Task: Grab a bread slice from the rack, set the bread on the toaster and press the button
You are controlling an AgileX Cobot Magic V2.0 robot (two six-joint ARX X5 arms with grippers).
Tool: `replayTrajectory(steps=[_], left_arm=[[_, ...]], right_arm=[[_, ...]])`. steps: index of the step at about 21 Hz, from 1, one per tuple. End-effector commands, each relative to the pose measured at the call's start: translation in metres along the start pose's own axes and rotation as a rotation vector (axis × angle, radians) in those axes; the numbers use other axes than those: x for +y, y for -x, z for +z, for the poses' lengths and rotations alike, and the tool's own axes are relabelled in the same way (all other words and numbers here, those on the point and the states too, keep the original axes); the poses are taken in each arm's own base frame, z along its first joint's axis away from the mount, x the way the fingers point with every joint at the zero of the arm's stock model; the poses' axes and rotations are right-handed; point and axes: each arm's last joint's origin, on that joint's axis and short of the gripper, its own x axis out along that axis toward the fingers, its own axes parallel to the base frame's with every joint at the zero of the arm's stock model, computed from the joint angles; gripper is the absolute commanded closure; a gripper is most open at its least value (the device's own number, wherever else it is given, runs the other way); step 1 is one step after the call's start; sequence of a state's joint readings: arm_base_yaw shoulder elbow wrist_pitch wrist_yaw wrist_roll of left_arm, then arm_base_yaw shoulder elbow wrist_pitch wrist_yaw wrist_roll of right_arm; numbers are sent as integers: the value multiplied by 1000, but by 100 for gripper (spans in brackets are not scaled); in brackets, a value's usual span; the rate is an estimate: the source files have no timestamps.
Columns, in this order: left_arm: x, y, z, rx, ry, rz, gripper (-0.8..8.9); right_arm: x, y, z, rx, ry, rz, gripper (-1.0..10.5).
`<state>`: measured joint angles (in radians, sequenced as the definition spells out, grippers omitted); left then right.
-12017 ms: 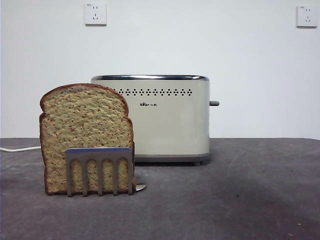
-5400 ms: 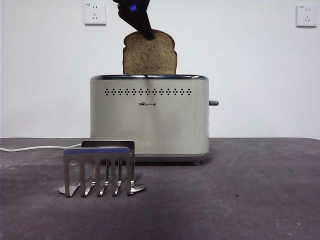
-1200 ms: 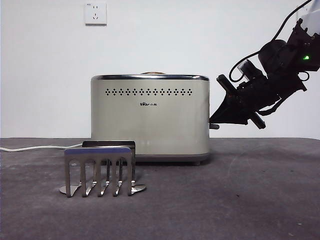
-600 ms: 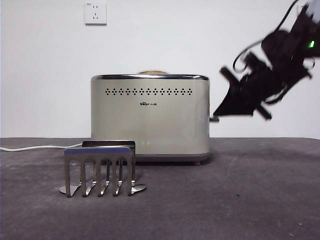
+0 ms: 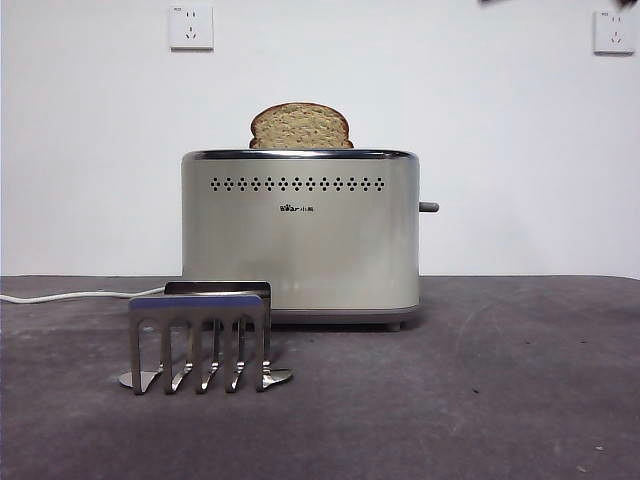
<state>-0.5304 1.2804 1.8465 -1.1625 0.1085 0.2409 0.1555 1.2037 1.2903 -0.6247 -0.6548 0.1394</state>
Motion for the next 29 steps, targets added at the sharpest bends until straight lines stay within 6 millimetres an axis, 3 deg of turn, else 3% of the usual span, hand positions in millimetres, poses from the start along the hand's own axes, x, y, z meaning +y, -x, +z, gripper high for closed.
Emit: replayTrajectory(steps=[1,8,12,29], left_arm=[[-1,-1,-3,31,17,-13,405],[-4,-1,-13,133,30,-50,430],[-7,0,-17,160,40,-126,822],[-7,0,-18,174,42,-120,817]], right_arm=[[17,16,-14,68,47,13,958],[46,45,-46,234,61,49,958],[50,53,-55,292,55,51,958],[50,54,-57,308,34,40,946]])
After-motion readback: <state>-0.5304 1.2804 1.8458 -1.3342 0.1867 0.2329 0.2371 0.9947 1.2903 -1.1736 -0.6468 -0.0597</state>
